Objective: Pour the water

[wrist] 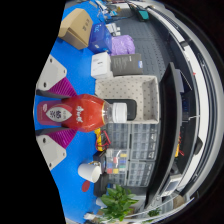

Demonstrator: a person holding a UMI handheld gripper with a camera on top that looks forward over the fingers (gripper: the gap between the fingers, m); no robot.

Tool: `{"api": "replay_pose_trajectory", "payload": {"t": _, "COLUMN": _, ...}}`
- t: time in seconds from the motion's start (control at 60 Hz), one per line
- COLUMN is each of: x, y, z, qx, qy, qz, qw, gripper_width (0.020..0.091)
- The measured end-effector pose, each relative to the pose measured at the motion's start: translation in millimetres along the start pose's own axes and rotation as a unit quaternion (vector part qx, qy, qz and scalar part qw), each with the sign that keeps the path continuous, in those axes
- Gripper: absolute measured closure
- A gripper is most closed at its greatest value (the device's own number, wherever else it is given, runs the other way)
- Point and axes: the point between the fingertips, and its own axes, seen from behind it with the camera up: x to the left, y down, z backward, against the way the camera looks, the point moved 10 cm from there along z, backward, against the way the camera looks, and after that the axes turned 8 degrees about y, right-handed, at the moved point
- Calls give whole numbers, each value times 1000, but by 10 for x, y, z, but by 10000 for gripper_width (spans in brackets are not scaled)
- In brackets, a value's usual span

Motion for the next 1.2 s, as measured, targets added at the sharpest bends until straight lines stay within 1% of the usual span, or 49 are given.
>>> {"api": "replay_pose_trajectory", "payload": {"t": 0.017, "x": 7, "y": -1, "z": -9, "qx": -6, "qy": -2, "qz": -3, "qw": 1000, "gripper_width": 647}}
{"api": "replay_pose_trajectory", "payload": {"t": 0.033, "x": 10, "y": 1, "z": -14, "qx": -10, "qy": -4, "qz": -8, "qw": 1000, "gripper_width": 670}}
{"api": "replay_pose_trajectory", "payload": {"t": 0.067, "x": -10, "y": 7, "z": -13, "qx": -16, "qy": -2, "qz": -14, "qw": 1000, "gripper_width": 673}}
{"api": "replay_pose_trajectory", "payload": {"t": 0.083, "x": -14, "y": 12, "z": -14, "qx": -18, "qy": -1, "qz": -16, "qw": 1000, "gripper_width": 709}}
{"api": "replay_pose_trajectory", "payload": {"t": 0.1, "x": -14, "y": 16, "z": -10, "qx": -21, "qy": -2, "qz": -17, "qw": 1000, "gripper_width": 695}}
{"api": "replay_pose_trajectory", "payload": {"t": 0.117, "x": -16, "y": 47, "z": -28, "qx": -27, "qy": -2, "qz": -17, "qw": 999, "gripper_width": 742}}
{"api": "replay_pose_trajectory", "payload": {"t": 0.15, "x": -11, "y": 53, "z": -27, "qx": -31, "qy": -2, "qz": -15, "qw": 999, "gripper_width": 783}}
{"api": "replay_pose_trajectory", "payload": {"t": 0.2, "x": -6, "y": 53, "z": -24, "qx": -34, "qy": -1, "qz": -13, "qw": 999, "gripper_width": 793}}
{"api": "replay_pose_trajectory", "payload": {"t": 0.217, "x": -1, "y": 52, "z": -23, "qx": -34, "qy": 0, "qz": -11, "qw": 999, "gripper_width": 828}}
{"api": "replay_pose_trajectory", "payload": {"t": 0.367, "x": -11, "y": 51, "z": -33, "qx": -30, "qy": -5, "qz": -17, "qw": 999, "gripper_width": 830}}
{"api": "replay_pose_trajectory", "payload": {"t": 0.483, "x": -72, "y": -5, "z": -92, "qx": -7, "qy": -18, "qz": -41, "qw": 999, "gripper_width": 830}}
{"api": "replay_pose_trajectory", "payload": {"t": 0.567, "x": -151, "y": -105, "z": -220, "qx": 9, "qy": -35, "qz": -86, "qw": 996, "gripper_width": 830}}
{"api": "replay_pose_trajectory", "payload": {"t": 0.683, "x": -333, "y": -383, "z": -449, "qx": 13, "qy": -66, "qz": -174, "qw": 982, "gripper_width": 827}}
{"api": "replay_pose_trajectory", "payload": {"t": 0.783, "x": -547, "y": -634, "z": -685, "qx": 37, "qy": -106, "qz": -288, "qw": 951, "gripper_width": 829}}
{"api": "replay_pose_trajectory", "payload": {"t": 0.917, "x": -856, "y": -863, "z": -971, "qx": 67, "qy": -125, "qz": -424, "qw": 895, "gripper_width": 829}}
{"api": "replay_pose_trajectory", "payload": {"t": 0.967, "x": -972, "y": -918, "z": -1050, "qx": 80, "qy": -129, "qz": -470, "qw": 870, "gripper_width": 830}}
{"api": "replay_pose_trajectory", "payload": {"t": 1.067, "x": -1211, "y": -971, "z": -1210, "qx": 92, "qy": -137, "qz": -554, "qw": 816, "gripper_width": 829}}
{"api": "replay_pose_trajectory", "payload": {"t": 1.2, "x": -1509, "y": -950, "z": -1348, "qx": 109, "qy": -129, "qz": -659, "qw": 733, "gripper_width": 829}}
